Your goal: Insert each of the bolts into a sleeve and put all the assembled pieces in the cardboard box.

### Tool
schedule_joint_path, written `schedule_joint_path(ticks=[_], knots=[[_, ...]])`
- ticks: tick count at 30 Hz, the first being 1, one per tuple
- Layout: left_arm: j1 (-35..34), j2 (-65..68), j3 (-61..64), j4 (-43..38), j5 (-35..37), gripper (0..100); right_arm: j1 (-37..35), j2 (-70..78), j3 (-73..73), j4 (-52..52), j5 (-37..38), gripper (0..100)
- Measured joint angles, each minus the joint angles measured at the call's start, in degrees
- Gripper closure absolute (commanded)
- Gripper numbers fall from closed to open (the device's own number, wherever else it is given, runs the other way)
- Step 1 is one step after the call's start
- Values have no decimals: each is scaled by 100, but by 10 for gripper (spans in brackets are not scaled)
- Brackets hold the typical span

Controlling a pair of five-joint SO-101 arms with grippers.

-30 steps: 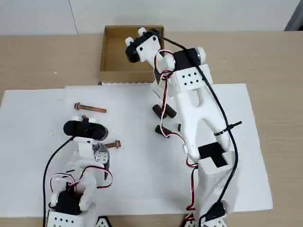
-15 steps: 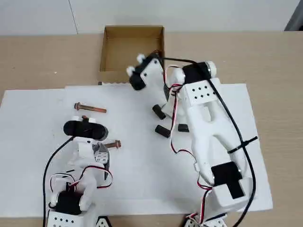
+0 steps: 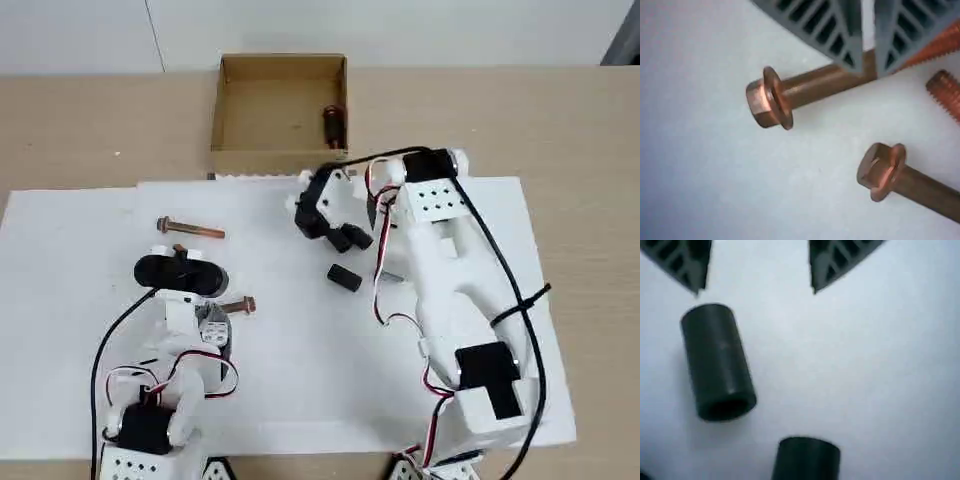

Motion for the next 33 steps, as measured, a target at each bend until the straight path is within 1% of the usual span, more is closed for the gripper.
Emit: schedule_joint_path(ticks=[5, 10, 20, 31, 33], knots=[[0, 0, 0, 0, 0, 995, 0, 0, 527, -492, 308, 856], [0, 0, 0, 0, 0, 995, 35, 0, 914, -1037, 387, 856], [0, 0, 0, 0, 0, 995, 149, 510, 967, -1732, 501, 857], [0, 0, 0, 0, 0, 995, 220, 1011, 932, -1881, 501, 861], [0, 0, 0, 0, 0, 995, 246, 1090, 879, -1881, 501, 904]])
